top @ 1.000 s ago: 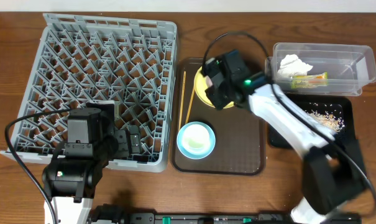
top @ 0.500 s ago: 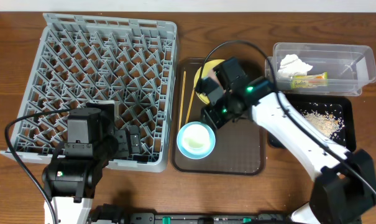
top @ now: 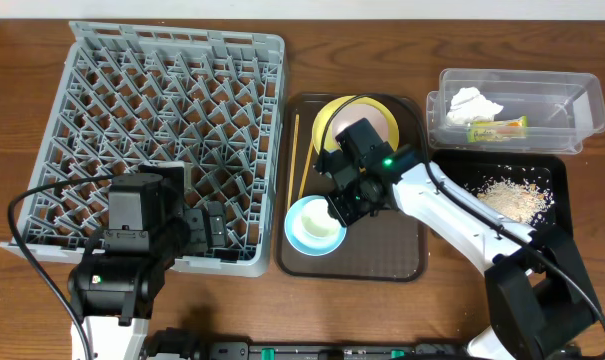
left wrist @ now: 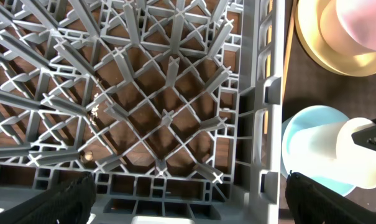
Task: Sort waste into correct bins and load items into the dishwasher
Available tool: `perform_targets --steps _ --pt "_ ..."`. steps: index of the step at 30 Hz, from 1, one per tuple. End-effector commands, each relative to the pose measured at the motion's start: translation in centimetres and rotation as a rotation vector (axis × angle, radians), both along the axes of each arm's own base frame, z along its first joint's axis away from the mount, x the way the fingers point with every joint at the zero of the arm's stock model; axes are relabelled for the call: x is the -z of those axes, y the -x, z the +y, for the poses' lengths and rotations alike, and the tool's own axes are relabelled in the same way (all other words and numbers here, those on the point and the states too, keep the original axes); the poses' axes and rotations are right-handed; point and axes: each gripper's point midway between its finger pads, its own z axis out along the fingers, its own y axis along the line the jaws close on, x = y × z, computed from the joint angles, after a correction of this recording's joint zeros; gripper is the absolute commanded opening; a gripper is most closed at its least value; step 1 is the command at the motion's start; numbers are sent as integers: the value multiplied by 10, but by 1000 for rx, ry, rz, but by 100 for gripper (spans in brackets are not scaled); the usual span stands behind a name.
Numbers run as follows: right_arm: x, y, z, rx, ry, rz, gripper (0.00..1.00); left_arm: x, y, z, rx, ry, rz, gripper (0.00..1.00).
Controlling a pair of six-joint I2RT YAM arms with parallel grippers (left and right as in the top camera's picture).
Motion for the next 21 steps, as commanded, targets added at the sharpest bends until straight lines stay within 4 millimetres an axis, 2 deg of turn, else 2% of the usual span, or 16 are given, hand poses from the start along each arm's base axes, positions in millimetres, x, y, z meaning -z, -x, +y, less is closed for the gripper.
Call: perform_targets --steps 1,5,9,10,13,15,18,21 --pt "5 4 2 7 7 13 3 -7 -2 -2 3 12 -17 98" --pt "-1 -2 6 45 -9 10 1 -7 -2 -2 3 12 -18 98" --pt "-30 -20 5 74 -53 -31 1 -7 -2 -2 3 13 -18 98" --pt "-52 -35 -2 109 -78 -72 1 -8 -2 -3 5 16 -21 98" --pt "-84 -60 -22 200 -116 -131 1 -13 -6 -13 39 63 -45 98" --pt "-101 -77 -44 298 -140 -159 1 -18 -11 -20 46 113 -65 98" --pt "-114 -96 -78 444 -173 -169 1 -21 -21 -27 5 192 -67 98" --pt "-123 -102 -88 469 -270 -134 1 -23 -31 -48 60 310 -56 98"
